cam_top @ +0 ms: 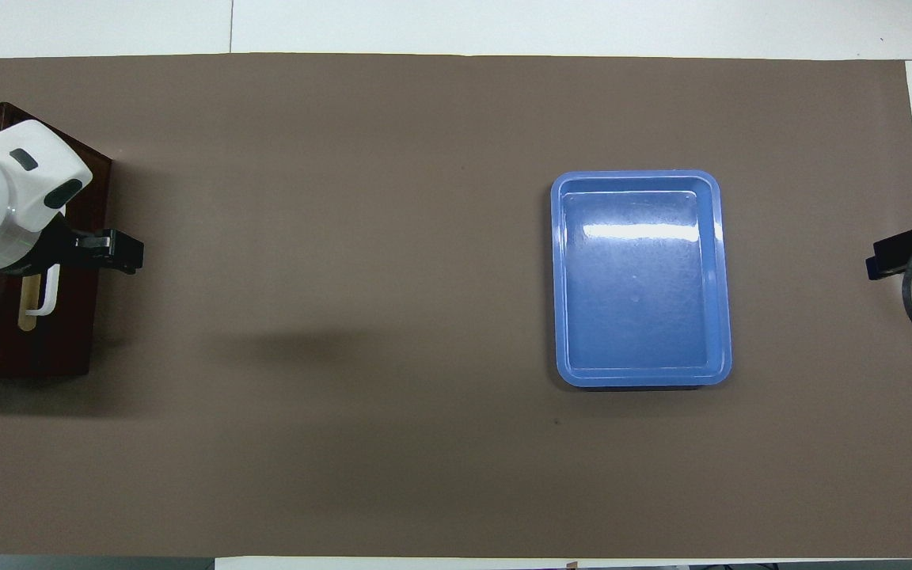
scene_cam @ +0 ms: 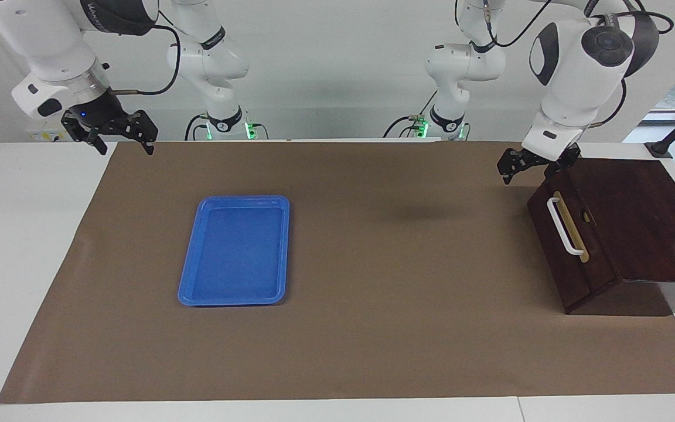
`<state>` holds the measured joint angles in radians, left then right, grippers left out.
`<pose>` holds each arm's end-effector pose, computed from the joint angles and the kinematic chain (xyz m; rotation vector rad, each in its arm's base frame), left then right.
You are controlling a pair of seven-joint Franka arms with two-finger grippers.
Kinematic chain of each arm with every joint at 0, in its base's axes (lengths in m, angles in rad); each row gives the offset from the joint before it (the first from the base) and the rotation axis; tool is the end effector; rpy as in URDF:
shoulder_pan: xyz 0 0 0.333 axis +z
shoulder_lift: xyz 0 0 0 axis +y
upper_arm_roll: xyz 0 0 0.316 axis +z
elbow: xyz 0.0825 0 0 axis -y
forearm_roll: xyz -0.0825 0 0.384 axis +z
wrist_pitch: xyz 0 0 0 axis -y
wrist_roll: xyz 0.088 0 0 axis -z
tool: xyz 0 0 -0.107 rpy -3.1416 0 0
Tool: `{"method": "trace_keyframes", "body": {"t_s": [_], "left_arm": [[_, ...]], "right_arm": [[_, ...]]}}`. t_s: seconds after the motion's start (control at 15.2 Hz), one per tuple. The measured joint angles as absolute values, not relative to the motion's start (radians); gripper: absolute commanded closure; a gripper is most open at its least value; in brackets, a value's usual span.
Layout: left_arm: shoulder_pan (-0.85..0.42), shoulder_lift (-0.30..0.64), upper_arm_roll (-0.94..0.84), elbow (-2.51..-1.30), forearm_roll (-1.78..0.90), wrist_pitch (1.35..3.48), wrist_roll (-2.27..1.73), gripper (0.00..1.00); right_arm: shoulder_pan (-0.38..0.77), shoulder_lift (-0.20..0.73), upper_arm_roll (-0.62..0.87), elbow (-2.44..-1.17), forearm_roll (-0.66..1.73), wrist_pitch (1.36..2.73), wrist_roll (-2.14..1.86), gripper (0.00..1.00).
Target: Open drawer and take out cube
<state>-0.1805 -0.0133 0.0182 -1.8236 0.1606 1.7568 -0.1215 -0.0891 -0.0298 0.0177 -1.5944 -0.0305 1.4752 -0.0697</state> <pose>0.5484 -0.0753 0.5287 -2.9764 0.1114 0.0458 0.5330 -0.0415 0.6218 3.1137 -0.0051 -0.1423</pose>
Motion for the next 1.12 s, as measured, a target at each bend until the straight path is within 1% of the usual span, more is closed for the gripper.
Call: {"method": "trace_keyframes", "body": {"t_s": [0.2,0.53,0.92,1.12], "left_arm": [[-0.18,0.024,0.02,-1.862,0.228,1.84,-0.118,0.0],[-0.174,0.103,0.028,-1.882,0.336,1.946,-0.118,0.0],[-0.084,0.117,0.034,-1.965,0.434,2.112,-0.113,0.0],[-0.069,0.117,0.033,-1.999,0.437,2.167,-0.111,0.0]], "right_arm": [[-0.089,-0.03,0.018,-1.594,-0.03,1.475,-0.07,0.0],[-0.089,-0.03,0.018,-1.594,-0.03,1.475,-0.07,0.0],[-0.089,-0.03,0.018,-1.594,-0.03,1.475,-0.07,0.0],[-0.089,-0.03,0.018,-1.594,-0.03,1.475,-0.07,0.0]]}}
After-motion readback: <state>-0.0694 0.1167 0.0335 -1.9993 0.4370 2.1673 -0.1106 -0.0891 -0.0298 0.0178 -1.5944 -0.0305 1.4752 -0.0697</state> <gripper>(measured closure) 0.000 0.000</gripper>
